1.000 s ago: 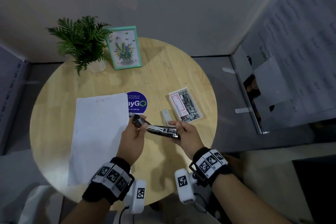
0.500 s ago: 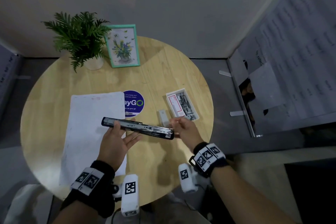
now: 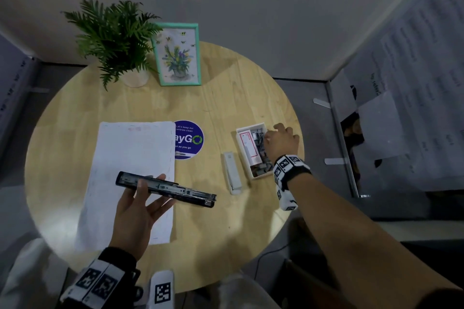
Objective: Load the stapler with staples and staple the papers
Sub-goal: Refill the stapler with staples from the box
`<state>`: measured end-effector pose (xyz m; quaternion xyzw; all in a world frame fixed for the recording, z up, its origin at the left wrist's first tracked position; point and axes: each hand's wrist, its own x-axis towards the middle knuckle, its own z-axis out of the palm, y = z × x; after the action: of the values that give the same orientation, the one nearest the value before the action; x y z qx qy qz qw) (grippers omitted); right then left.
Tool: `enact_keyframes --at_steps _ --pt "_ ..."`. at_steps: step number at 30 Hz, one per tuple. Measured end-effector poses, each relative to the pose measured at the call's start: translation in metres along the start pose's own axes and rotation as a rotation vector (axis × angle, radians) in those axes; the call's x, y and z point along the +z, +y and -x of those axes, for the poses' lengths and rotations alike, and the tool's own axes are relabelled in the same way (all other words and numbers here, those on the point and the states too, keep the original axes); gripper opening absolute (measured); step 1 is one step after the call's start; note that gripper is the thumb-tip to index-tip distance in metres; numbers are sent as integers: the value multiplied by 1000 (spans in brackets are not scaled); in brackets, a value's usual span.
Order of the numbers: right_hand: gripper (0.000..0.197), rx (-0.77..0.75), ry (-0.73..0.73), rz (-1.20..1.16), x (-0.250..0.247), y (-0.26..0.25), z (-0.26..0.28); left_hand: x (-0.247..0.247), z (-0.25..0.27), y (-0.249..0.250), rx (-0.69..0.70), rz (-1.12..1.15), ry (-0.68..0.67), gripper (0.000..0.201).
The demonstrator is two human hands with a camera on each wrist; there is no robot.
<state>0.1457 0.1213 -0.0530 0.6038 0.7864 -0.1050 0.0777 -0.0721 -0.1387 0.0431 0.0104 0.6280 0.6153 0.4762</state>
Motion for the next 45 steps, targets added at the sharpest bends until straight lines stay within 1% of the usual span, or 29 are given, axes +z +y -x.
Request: enact_keyframes --at_steps 3,5,7,10,13,19,21,23,26,27,29,32,33,35,38,41,45 --pt "28 -35 -27 44 5 -3 -4 0 1 -2 11 -14 -4 43" --pt "26 -22 -60 20 8 -6 -5 1 1 -3 16 -31 -12 42" --pt "23 33 -60 -69 10 -9 -5 2 0 -4 16 -47 -18 41" --pt "20 164 -21 -248 10 -15 -3 4 -1 -5 16 -61 -18 40" --pt "22 196 -16 -309 11 -17 3 8 -1 -5 15 -64 -25 40" --pt "18 179 189 -415 9 -11 16 17 -3 0 38 -79 -63 39" --pt "13 225 262 -564 0 -8 25 19 -4 2 51 -86 -67 43" --pt "6 300 297 -799 -9 -5 36 21 -5 4 59 -86 -75 41" --pt "15 335 286 -1150 -22 -2 54 26 -4 10 65 -72 -101 40" --pt "16 321 266 -1237 -28 -1 62 29 -4 12 62 -65 -110 40" --pt "17 244 206 -1359 -45 -5 81 35 -3 17 53 -46 -124 41" --pt "24 33 140 -1387 -70 -16 110 44 -3 24 34 -18 -129 44" --pt "26 -43 132 -1366 -75 -21 119 47 -2 26 23 -7 -128 44" --pt "21 -191 147 -1259 -81 -29 132 52 -2 29 -5 16 -120 44" --pt "13 -375 230 -1023 -79 -36 143 59 0 32 -22 41 -151 39" --pt "13 -445 295 -935 -72 -39 145 65 3 33 -23 73 -196 37" --pt "15 -488 369 -887 -68 -41 145 67 4 34 -25 89 -210 44"
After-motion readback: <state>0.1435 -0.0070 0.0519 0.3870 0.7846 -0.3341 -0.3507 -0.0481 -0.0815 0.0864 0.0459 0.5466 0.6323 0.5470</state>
